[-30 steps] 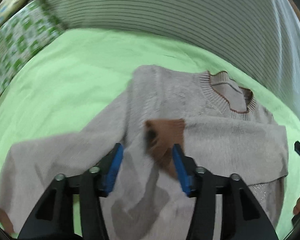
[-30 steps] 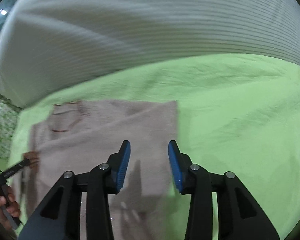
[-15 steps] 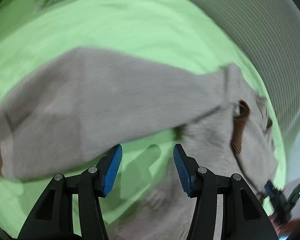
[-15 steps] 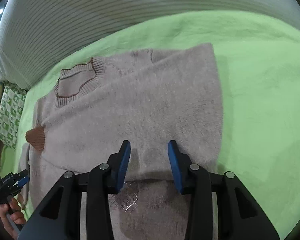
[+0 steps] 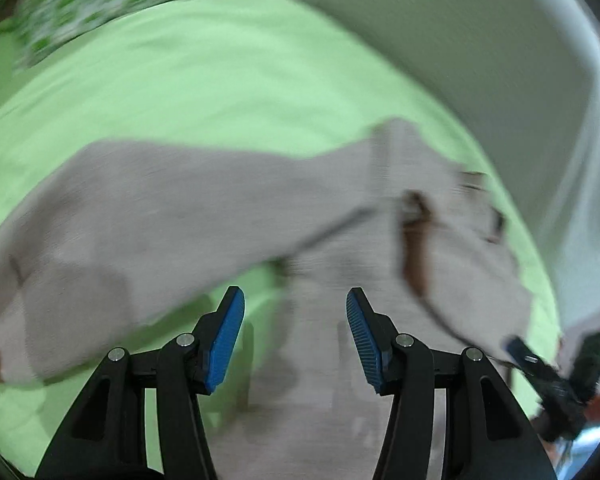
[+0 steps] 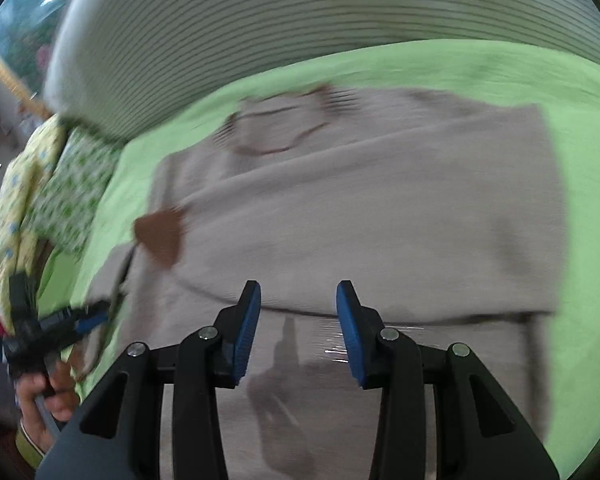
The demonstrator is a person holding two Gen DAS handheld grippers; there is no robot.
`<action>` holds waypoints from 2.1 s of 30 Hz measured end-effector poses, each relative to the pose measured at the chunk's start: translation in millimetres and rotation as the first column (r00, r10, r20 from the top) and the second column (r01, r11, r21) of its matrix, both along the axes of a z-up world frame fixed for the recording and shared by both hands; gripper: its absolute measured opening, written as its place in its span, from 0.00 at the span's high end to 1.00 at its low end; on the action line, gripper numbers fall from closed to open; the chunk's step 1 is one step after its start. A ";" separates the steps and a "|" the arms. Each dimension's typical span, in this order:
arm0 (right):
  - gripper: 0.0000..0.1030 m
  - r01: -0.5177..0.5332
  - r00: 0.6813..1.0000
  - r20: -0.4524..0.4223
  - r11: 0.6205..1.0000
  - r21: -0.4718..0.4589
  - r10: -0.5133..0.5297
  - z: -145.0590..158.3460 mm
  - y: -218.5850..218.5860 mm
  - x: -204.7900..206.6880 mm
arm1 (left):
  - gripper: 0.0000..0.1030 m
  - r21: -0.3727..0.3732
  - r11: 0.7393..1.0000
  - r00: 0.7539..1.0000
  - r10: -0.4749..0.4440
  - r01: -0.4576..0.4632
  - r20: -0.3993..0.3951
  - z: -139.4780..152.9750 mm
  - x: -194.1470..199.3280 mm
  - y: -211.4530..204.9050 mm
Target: Fold small clothes
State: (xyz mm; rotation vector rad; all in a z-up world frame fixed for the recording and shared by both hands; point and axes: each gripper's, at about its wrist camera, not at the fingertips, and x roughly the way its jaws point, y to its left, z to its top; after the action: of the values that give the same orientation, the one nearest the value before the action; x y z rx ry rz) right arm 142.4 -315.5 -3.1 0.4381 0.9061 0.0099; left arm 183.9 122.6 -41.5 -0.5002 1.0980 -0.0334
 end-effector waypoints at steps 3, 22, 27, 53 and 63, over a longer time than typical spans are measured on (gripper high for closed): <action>0.60 -0.132 0.991 0.019 0.991 -0.015 0.132 -2.6 36.0 20.2 | 0.46 -0.031 0.997 0.997 -0.069 0.070 0.017 7.5 -1.4 -25.7; 0.96 -0.329 0.944 0.186 0.814 0.478 0.272 -24.2 80.8 118.1 | 0.46 -0.046 0.970 0.967 0.232 -0.238 -0.104 -45.1 -31.1 52.7; 0.92 -0.330 0.943 0.028 0.926 0.183 0.330 -20.0 95.2 122.5 | 0.46 -0.153 0.978 0.988 0.132 -0.143 -0.079 -29.8 -22.8 16.0; 0.96 -0.644 0.763 0.103 0.764 0.030 0.639 30.3 81.9 167.7 | 0.85 -0.214 0.973 0.985 0.111 -0.081 0.134 4.3 44.0 -75.4; 0.92 -0.464 0.885 0.022 0.885 -0.022 0.465 0.2 87.1 161.9 | 0.56 -0.061 0.967 0.967 0.245 -0.249 -0.067 -45.2 -12.3 9.2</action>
State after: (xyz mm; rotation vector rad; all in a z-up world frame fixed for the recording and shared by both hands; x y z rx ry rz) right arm 304.3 -228.4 -2.9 0.1946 0.9665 0.4485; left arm 171.6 131.8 -86.7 -0.7011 1.0876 0.1632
